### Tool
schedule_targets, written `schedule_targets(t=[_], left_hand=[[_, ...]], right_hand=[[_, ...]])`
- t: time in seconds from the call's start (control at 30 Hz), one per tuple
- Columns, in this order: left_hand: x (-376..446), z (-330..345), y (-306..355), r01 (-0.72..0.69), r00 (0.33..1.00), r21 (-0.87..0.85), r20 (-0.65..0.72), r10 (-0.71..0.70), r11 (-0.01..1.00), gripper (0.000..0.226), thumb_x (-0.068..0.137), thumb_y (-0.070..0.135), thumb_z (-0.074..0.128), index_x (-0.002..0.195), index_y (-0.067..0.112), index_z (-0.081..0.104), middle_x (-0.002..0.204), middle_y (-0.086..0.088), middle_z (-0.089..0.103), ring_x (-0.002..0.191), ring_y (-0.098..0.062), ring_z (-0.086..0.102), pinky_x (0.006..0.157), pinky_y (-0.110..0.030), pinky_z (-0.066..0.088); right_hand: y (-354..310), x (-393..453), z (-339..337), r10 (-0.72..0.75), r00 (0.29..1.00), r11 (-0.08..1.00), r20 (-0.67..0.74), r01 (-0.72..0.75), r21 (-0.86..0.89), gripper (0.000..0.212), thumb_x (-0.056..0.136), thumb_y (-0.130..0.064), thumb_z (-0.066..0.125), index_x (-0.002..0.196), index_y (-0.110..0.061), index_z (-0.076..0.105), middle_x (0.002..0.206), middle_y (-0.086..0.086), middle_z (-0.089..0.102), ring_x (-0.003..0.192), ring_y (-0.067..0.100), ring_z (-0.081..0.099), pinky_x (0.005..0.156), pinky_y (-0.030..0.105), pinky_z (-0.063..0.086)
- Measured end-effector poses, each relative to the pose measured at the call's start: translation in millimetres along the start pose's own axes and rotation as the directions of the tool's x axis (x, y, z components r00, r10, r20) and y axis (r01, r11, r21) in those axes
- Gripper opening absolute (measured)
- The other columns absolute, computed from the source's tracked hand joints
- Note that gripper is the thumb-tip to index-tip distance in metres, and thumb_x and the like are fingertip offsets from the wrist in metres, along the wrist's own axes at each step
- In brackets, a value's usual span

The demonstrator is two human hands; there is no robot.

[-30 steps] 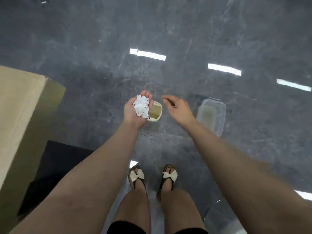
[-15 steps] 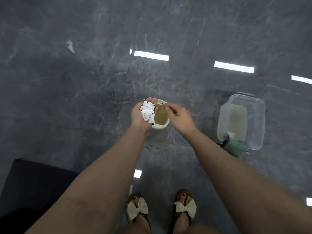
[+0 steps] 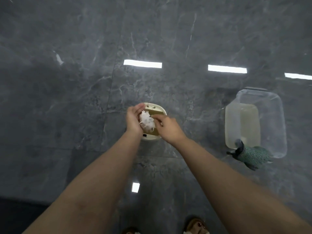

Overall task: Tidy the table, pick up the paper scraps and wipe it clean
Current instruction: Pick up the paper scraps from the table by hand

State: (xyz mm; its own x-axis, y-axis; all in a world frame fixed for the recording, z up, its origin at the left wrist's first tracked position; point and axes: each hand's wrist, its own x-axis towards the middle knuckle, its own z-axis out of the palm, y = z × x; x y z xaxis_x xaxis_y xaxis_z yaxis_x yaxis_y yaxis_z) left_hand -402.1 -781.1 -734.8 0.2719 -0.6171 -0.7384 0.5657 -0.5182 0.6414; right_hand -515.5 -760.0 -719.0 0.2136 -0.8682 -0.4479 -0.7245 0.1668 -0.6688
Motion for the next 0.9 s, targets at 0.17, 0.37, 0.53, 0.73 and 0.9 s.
schedule_targets(t=[0.17,0.37,0.53,0.73,0.9], left_hand=[[-1.4,-8.3,-1.2,-0.093,0.995,0.132,-0.013,0.095,0.987,0.054,0.101,0.033,0.017,0.111,0.009,0.065,0.118,-0.006,0.065,0.116,-0.016,0.054,0.099,-0.029,0.036],[-23.4,2.3,-2.2,-0.197,0.980,0.216,0.055,0.189,0.956,0.054,0.101,0.030,0.015,0.116,0.008,0.063,0.118,-0.005,0.065,0.111,-0.012,0.056,0.100,-0.026,0.033],[-45.1,38.3,-18.7,-0.253,0.955,0.330,0.233,0.181,0.909,0.036,0.097,0.019,0.033,0.116,0.007,0.061,0.115,-0.004,0.063,0.107,-0.012,0.059,0.088,-0.018,0.041],[-47.5,89.3,-74.1,-0.314,0.916,0.491,0.382,0.123,0.813,0.027,0.094,-0.001,0.042,0.113,-0.008,0.060,0.092,-0.009,0.063,0.075,-0.007,0.059,0.062,-0.003,0.045],[-71.8,131.9,-139.2,-0.170,0.878,0.623,0.447,-0.169,0.764,0.028,0.094,-0.001,0.043,0.120,-0.005,0.054,0.084,-0.008,0.057,0.066,-0.011,0.053,0.048,-0.008,0.043]], right_hand=[[6.2,-5.1,-4.7,-0.027,0.998,0.998,-0.064,0.031,0.052,0.033,0.096,-0.015,0.043,0.125,-0.015,0.058,0.122,0.012,0.062,0.109,0.028,0.058,0.090,0.030,0.043],[22.7,-24.2,-20.0,0.017,0.990,0.991,-0.139,0.001,0.132,0.033,0.096,-0.016,0.045,0.125,-0.017,0.059,0.121,0.009,0.064,0.108,0.025,0.060,0.093,0.033,0.046],[53.8,-49.5,-41.1,0.059,0.967,0.991,-0.248,-0.027,0.130,0.031,0.095,-0.015,0.047,0.123,-0.012,0.061,0.122,0.009,0.064,0.109,0.023,0.061,0.095,0.029,0.044],[106.9,-76.1,-74.3,0.130,0.893,0.988,-0.431,-0.081,0.132,0.030,0.094,-0.012,0.049,0.121,-0.011,0.061,0.121,0.009,0.062,0.107,0.023,0.059,0.092,0.028,0.042],[162.6,-104.5,-102.6,0.238,0.751,0.971,-0.616,-0.207,0.123,0.027,0.093,-0.010,0.050,0.116,-0.005,0.063,0.116,0.012,0.064,0.106,0.025,0.059,0.090,0.025,0.039]])
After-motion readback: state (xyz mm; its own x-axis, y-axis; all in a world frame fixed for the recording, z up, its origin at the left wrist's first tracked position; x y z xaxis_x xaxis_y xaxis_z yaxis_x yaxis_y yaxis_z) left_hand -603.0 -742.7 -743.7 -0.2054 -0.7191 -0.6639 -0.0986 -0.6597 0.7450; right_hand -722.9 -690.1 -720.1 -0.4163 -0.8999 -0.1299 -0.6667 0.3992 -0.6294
